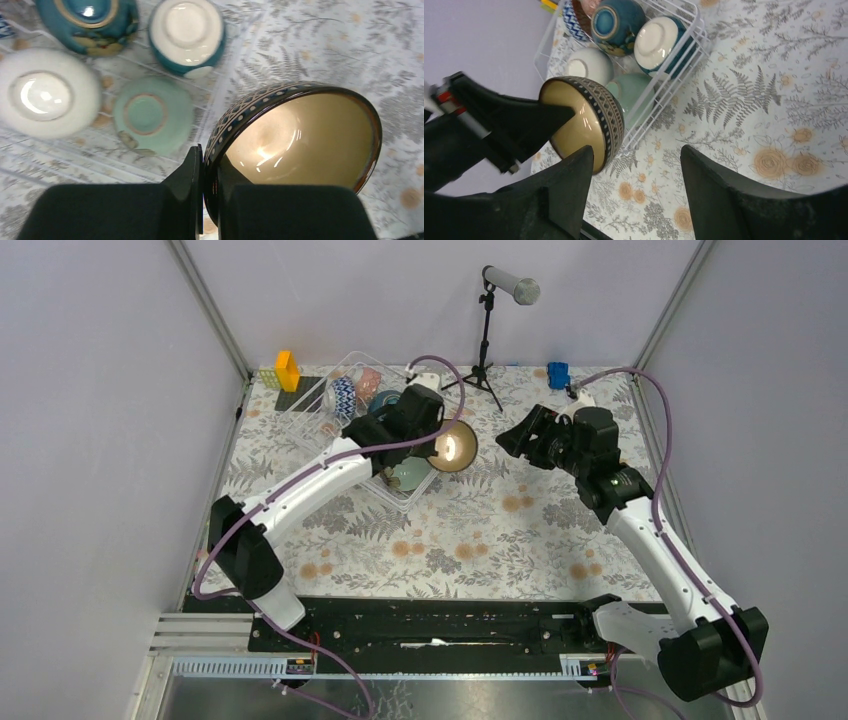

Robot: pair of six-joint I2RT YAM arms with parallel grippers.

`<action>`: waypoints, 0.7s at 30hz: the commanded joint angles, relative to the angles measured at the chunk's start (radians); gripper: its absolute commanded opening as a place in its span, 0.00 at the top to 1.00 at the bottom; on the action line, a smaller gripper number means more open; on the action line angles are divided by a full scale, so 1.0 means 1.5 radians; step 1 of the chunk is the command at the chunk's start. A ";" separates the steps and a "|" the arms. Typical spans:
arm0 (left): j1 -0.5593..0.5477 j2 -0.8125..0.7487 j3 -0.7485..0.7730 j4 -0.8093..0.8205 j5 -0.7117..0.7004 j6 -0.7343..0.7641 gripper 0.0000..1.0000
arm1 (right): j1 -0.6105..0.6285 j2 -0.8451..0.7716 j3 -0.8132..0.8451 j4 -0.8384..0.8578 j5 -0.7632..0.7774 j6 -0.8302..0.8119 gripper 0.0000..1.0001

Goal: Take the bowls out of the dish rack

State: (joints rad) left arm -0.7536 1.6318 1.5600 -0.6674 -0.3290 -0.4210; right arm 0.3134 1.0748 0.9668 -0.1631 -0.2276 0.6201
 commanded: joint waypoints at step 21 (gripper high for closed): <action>-0.123 0.054 0.075 0.109 -0.068 -0.075 1.00 | 0.068 0.059 0.044 -0.136 0.141 -0.089 0.47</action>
State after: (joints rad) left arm -0.9306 1.7309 1.6043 -0.6109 -0.4156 -0.5064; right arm 0.4042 1.1587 1.0122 -0.3382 -0.0620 0.5140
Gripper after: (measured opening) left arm 0.093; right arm 0.584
